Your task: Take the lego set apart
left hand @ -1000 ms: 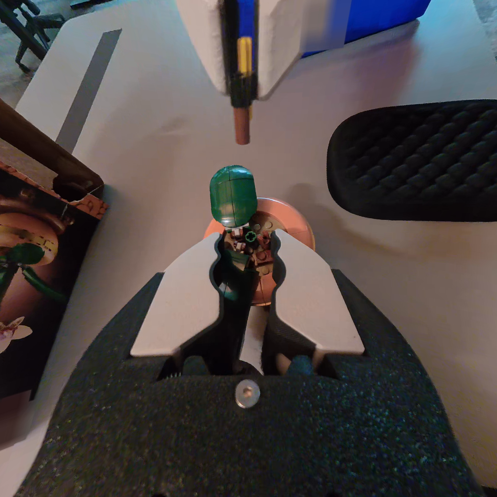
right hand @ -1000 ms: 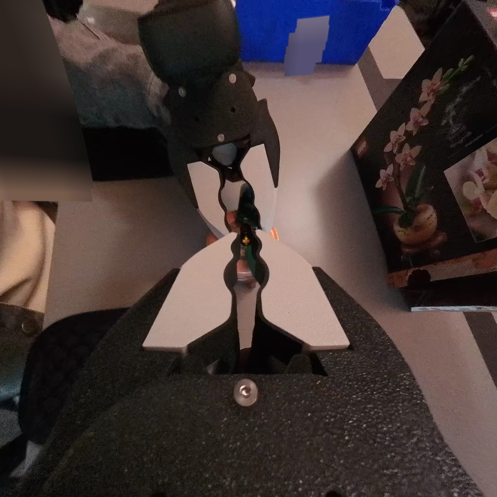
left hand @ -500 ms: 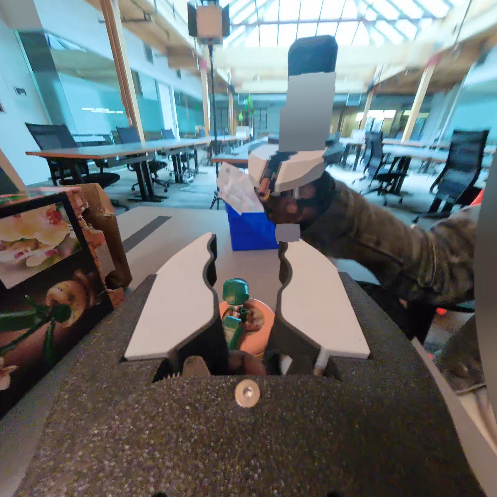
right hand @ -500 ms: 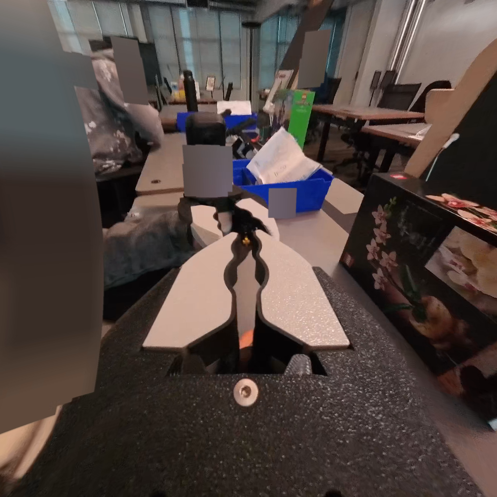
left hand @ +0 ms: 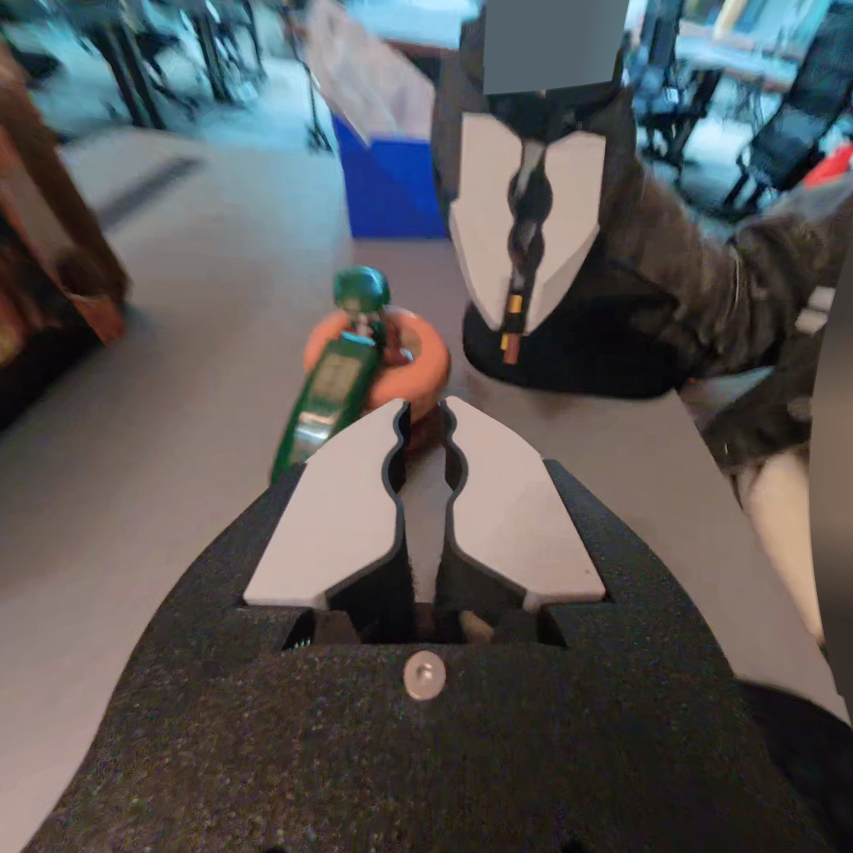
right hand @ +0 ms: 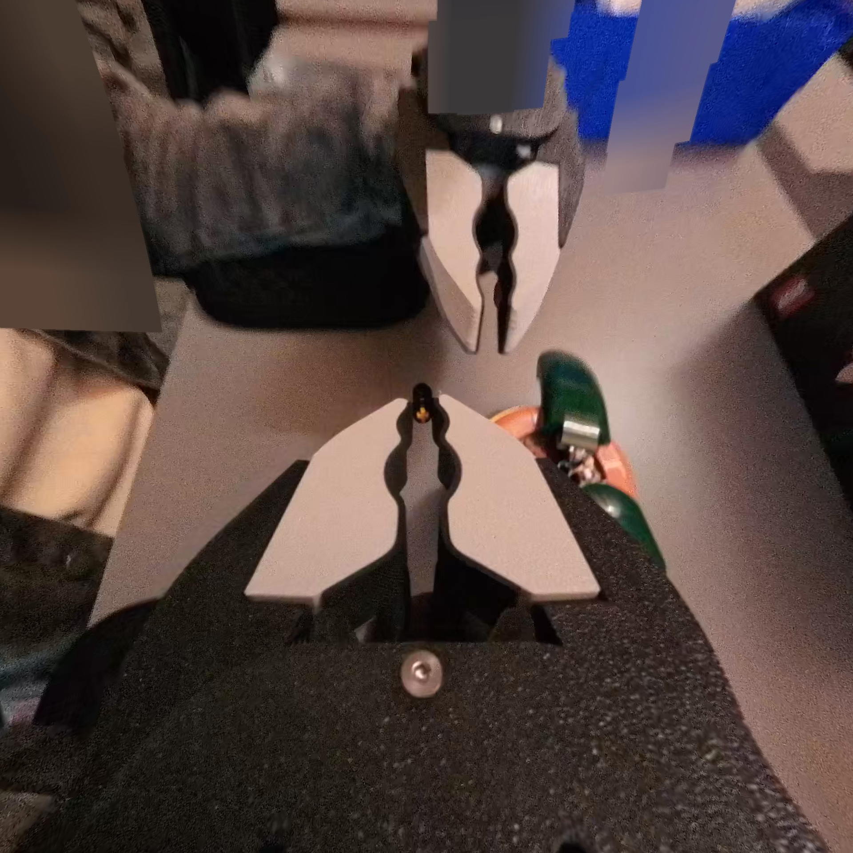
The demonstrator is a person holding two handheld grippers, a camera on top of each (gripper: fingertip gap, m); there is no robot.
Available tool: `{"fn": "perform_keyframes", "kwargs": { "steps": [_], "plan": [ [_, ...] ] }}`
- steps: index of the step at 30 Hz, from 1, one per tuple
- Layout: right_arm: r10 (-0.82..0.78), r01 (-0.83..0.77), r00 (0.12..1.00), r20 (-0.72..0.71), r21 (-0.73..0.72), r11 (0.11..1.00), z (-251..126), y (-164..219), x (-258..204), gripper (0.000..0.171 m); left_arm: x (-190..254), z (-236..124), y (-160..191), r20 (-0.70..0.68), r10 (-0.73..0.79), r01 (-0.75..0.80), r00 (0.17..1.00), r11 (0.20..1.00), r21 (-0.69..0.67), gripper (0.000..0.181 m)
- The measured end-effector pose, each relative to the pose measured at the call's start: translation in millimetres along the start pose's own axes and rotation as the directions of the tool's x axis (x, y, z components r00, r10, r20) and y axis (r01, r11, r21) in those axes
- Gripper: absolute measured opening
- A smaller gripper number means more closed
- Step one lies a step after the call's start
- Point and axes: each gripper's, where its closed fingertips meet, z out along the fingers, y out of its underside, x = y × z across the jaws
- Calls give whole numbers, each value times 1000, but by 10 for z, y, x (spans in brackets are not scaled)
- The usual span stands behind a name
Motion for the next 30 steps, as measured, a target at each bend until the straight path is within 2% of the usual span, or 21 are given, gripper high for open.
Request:
{"fn": "perform_keyframes", "kwargs": {
  "steps": [3,6,9,11,14,16,17,20,24,27,30],
  "plan": [
    [31,-30,1000,-2,-269,963,107,453,-4,7,106,196,208,-57,30,-37,998,991,-131,10],
    [38,-41,999,-15,-339,940,156,578,30,7,51,305,297,-20,55,-58,998,983,-174,11],
    [-7,-45,988,-155,-326,944,115,563,270,7,-119,384,317,85,90,-74,992,981,-179,12],
    [-19,-44,970,-244,-252,967,108,470,437,7,-307,379,346,198,128,-87,972,975,-205,13],
    [-1,-68,904,-428,-144,987,61,363,764,7,-501,320,305,320,174,-115,931,974,-193,14],
    [13,-90,876,-483,-137,986,46,415,886,7,-536,267,241,353,189,-137,917,976,-167,15],
    [34,-95,888,-459,-110,989,74,403,865,7,-526,246,208,352,191,-146,917,978,-150,16],
    [108,-81,965,-239,120,989,153,91,581,7,-376,208,77,269,170,-165,948,985,-44,22],
    [96,-71,991,-97,236,969,95,-54,397,7,-133,98,-274,119,72,-98,990,970,223,38],
    [94,-74,994,-48,323,943,54,-157,346,7,-53,99,-258,70,85,-98,994,974,206,38],
    [107,-85,993,-53,316,945,49,-128,373,7,-3,142,-194,55,128,-135,990,977,162,26]
  ]
}}
